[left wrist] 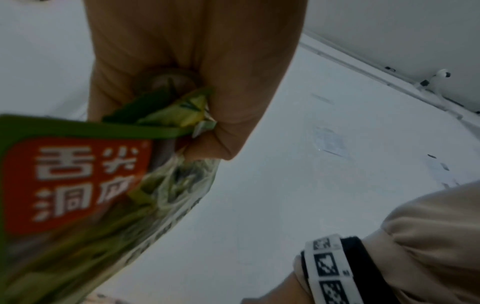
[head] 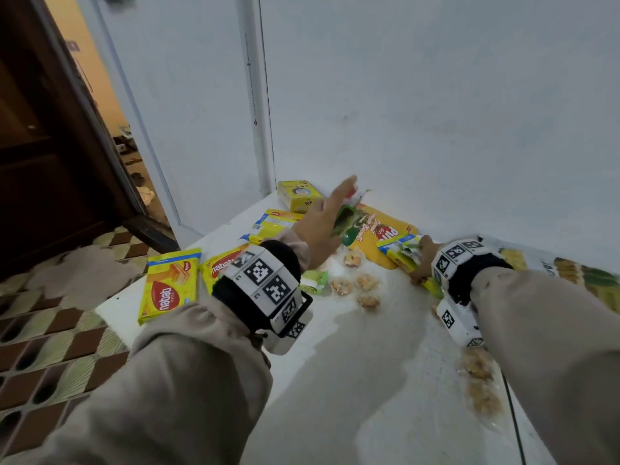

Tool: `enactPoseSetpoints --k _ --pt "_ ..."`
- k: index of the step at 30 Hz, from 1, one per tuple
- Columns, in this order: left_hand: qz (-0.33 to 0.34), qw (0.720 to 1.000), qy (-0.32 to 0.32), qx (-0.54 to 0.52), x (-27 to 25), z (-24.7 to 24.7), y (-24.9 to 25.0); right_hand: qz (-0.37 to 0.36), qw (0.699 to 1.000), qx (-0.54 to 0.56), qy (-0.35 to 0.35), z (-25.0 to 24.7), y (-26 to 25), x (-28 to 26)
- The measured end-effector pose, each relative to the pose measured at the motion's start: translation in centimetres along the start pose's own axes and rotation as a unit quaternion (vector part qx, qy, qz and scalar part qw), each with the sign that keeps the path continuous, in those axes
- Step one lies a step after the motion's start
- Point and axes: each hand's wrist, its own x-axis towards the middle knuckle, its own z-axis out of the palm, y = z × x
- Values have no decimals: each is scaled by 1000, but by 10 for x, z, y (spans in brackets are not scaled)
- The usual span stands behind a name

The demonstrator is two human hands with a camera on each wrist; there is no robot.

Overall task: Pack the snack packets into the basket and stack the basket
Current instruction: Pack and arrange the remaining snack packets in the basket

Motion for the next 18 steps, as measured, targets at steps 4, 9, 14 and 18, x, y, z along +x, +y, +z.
enactPoseSetpoints --k 4,9,14,18 --pt "1 997 75 9 -21 -38 -8 1 999 19 32 -12 3 -5" --pt "-34 992 110 57 -54 -75 -33 33 983 171 63 -43 -7 -25" --pt "-72 988 105 88 -86 -84 -62 -4 977 185 110 -54 -29 -54" --pt "-97 979 127 128 -109 -93 -91 -44 979 175 94 -61 -58 -78"
